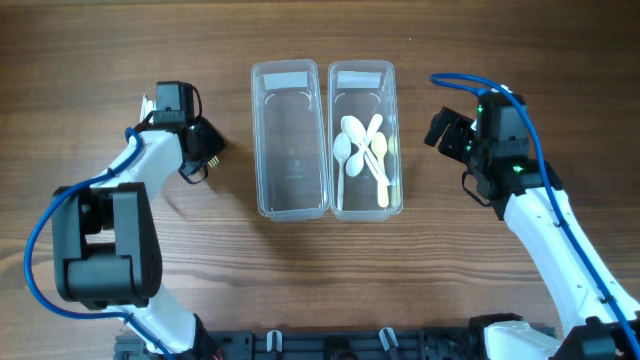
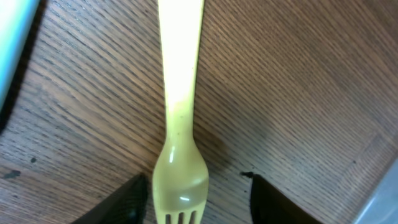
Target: Pack container
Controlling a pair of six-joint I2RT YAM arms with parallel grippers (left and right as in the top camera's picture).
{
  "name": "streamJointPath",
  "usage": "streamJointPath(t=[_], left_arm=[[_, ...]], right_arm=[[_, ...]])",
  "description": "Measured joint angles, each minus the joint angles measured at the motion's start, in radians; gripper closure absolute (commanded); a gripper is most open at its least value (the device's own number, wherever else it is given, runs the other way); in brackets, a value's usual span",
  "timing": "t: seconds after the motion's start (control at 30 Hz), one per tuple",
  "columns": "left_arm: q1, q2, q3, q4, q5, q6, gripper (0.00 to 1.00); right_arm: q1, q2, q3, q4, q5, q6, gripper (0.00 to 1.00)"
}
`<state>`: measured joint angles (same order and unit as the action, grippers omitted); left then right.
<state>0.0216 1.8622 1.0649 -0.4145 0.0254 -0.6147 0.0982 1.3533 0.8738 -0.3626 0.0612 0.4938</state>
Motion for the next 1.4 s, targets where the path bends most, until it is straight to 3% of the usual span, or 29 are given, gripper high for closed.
streamJointPath(t=[0.97,1.03,1.4], left_arm=[[0.000,0.034,0.028,-0.045,-0.062,-0.057,0.61],[0.000,0.036,0.029,-0.043,-0.063,-0.057,0.68],[0.000,0.039,0.031,-0.046,-0.072,-0.060,0.69]], right_arm=[[0.000,0.000,0.000,0.000,0.000,0.000,0.00],[0.000,0.000,0.000,0.000,0.000,0.000,0.00],[-0.003,0.001,0.000,0.000,0.000,0.000,0.00]])
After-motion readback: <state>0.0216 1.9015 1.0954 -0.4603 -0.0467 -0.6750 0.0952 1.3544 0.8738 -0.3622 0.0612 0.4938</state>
